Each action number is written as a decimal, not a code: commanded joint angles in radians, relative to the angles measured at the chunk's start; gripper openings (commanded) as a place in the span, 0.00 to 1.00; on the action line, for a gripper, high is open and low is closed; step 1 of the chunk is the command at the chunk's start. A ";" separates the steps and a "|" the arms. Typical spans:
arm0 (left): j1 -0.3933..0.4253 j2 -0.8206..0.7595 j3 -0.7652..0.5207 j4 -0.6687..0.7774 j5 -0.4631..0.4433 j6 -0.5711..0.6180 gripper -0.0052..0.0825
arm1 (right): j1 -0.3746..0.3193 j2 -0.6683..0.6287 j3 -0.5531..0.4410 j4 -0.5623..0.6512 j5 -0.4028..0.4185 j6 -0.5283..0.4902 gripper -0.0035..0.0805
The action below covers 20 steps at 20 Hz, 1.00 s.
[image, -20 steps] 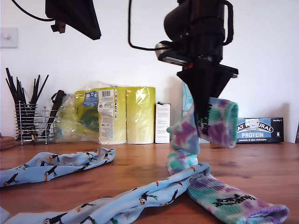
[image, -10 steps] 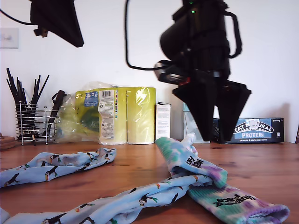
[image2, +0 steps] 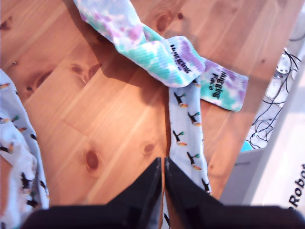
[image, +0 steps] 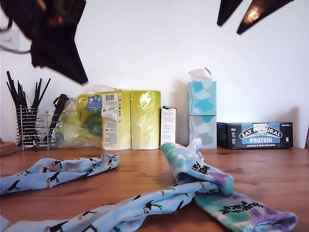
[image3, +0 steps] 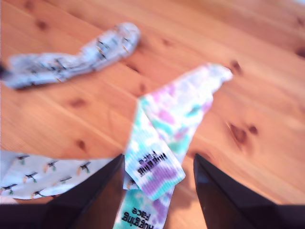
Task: Pair up the socks based on colour and pattern, by placing each sock on top of its pair
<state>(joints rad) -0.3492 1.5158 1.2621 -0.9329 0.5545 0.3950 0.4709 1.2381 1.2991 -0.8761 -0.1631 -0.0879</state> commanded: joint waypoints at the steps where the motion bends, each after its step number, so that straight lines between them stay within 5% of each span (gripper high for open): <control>1: -0.010 -0.100 -0.100 0.114 0.006 -0.003 0.03 | 0.000 -0.028 -0.096 0.047 -0.042 -0.018 0.42; 3: -0.023 -0.191 -0.228 0.213 0.017 0.001 0.03 | 0.000 -0.115 -0.176 0.097 -0.095 -0.020 0.29; 5: -0.040 -0.262 -0.340 0.300 0.072 0.034 0.03 | 0.000 -0.196 -0.248 0.144 -0.124 -0.018 0.04; 9: -0.148 -0.267 -0.489 0.470 0.086 0.032 0.03 | 0.000 -0.343 -0.356 0.167 -0.128 -0.017 0.03; 13: -0.249 -0.143 -0.493 0.633 0.012 0.032 0.03 | 0.000 -0.420 -0.402 0.147 -0.144 -0.017 0.03; 20: -0.295 0.133 -0.492 0.753 -0.033 0.028 0.03 | 0.000 -0.425 -0.402 0.161 -0.145 -0.026 0.03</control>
<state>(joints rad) -0.6411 1.6478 0.7776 -0.1879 0.5213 0.4244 0.4709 0.8173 0.9051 -0.7250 -0.3046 -0.1066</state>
